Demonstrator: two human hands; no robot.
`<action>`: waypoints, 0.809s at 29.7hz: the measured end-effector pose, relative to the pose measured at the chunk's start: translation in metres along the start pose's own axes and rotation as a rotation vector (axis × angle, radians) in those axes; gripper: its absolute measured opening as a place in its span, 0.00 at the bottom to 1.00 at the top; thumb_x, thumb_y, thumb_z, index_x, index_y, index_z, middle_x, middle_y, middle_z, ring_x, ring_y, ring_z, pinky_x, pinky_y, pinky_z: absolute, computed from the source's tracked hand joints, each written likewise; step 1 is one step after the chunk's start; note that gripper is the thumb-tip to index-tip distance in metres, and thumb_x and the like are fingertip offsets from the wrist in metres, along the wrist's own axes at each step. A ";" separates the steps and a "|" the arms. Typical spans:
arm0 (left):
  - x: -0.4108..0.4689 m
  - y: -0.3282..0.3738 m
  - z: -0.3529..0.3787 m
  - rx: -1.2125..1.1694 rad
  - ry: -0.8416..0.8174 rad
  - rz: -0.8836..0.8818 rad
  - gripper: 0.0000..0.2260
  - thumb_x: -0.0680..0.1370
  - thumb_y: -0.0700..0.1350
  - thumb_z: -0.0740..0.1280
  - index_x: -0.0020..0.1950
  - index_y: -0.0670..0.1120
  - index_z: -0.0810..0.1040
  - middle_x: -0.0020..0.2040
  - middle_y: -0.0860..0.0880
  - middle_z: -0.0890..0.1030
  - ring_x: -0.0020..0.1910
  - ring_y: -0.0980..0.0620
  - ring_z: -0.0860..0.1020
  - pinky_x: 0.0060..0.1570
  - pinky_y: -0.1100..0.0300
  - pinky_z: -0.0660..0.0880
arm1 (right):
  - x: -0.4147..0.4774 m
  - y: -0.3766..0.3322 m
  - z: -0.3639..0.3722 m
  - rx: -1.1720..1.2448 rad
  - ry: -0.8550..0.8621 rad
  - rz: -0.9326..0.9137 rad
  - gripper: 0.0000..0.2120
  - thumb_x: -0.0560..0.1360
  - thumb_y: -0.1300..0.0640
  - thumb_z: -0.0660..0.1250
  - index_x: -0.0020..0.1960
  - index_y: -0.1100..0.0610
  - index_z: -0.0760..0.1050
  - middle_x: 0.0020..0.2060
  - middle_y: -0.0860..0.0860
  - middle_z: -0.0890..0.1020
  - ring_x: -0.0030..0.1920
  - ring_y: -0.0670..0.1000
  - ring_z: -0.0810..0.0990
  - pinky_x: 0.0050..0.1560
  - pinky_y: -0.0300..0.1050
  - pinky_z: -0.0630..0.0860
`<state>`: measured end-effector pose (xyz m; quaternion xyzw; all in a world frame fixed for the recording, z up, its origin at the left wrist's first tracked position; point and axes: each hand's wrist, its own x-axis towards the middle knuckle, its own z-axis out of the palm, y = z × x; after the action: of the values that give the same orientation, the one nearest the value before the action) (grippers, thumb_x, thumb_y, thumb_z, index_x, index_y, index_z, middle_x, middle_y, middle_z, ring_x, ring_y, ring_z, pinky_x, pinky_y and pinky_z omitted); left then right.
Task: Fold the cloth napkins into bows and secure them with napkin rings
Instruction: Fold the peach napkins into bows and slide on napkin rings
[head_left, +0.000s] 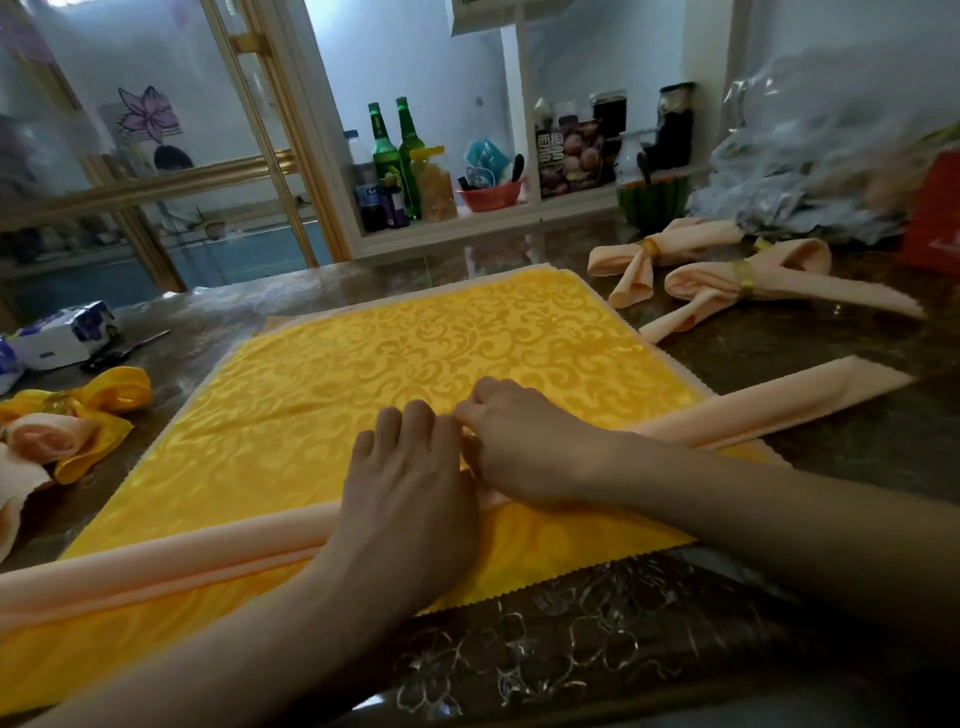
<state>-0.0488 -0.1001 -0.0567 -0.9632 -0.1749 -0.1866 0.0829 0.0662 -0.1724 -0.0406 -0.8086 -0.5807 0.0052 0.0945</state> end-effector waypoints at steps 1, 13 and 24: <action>0.001 -0.001 0.004 -0.034 -0.020 0.047 0.23 0.69 0.50 0.52 0.55 0.41 0.76 0.51 0.42 0.77 0.48 0.41 0.77 0.43 0.50 0.74 | -0.004 0.001 0.003 0.035 0.000 0.023 0.18 0.80 0.52 0.55 0.65 0.60 0.67 0.63 0.58 0.68 0.64 0.57 0.66 0.64 0.52 0.64; 0.000 0.005 0.006 -0.230 -0.326 -0.155 0.29 0.78 0.62 0.41 0.77 0.54 0.46 0.77 0.56 0.45 0.75 0.59 0.44 0.72 0.60 0.42 | -0.040 0.039 0.013 0.044 -0.104 0.202 0.29 0.81 0.41 0.41 0.77 0.53 0.46 0.77 0.52 0.45 0.76 0.51 0.42 0.74 0.49 0.41; 0.007 0.012 -0.008 -0.301 -0.183 0.032 0.17 0.78 0.58 0.59 0.67 0.60 0.66 0.69 0.53 0.62 0.69 0.52 0.59 0.67 0.56 0.58 | -0.105 0.109 -0.020 0.098 -0.101 0.405 0.28 0.80 0.41 0.47 0.77 0.52 0.51 0.77 0.51 0.50 0.76 0.49 0.48 0.74 0.44 0.46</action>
<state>-0.0413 -0.1106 -0.0474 -0.9804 -0.1363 -0.1210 -0.0754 0.1370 -0.3078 -0.0490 -0.9020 -0.4092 0.0929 0.1014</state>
